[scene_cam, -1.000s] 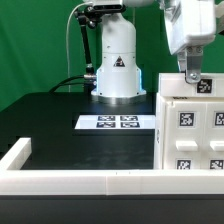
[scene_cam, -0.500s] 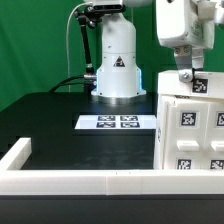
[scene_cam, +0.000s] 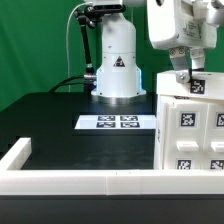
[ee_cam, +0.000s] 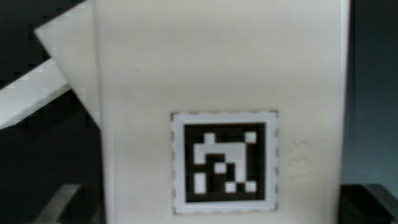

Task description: Assemble cabinet

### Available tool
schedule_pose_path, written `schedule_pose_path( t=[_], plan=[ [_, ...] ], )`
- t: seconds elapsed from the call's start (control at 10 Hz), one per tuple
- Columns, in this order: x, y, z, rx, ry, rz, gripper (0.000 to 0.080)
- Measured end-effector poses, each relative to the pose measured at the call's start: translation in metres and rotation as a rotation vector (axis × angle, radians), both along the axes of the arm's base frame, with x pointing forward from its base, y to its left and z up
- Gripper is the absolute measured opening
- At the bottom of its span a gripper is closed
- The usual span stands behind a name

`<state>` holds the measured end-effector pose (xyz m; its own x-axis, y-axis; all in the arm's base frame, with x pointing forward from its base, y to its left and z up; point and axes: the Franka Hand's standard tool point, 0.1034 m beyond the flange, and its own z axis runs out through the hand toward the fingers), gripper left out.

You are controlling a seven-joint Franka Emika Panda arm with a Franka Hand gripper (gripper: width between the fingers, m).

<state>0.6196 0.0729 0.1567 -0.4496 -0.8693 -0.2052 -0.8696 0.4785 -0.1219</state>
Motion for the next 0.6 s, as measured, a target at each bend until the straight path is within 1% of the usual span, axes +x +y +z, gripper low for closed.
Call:
schedule_pose_path(
  t=[0.1,0.2,0.3,0.6],
  plan=[
    [0.000,0.000,0.001,-0.002,-0.003,0.017,0.0651],
    [0.001,0.001,0.004,-0.002,-0.013,0.040,0.0767],
    [0.003,0.002,0.008,0.004,-0.023,0.049,0.0791],
    [0.006,0.006,0.019,0.011,-0.046,0.074,0.0798]
  ],
)
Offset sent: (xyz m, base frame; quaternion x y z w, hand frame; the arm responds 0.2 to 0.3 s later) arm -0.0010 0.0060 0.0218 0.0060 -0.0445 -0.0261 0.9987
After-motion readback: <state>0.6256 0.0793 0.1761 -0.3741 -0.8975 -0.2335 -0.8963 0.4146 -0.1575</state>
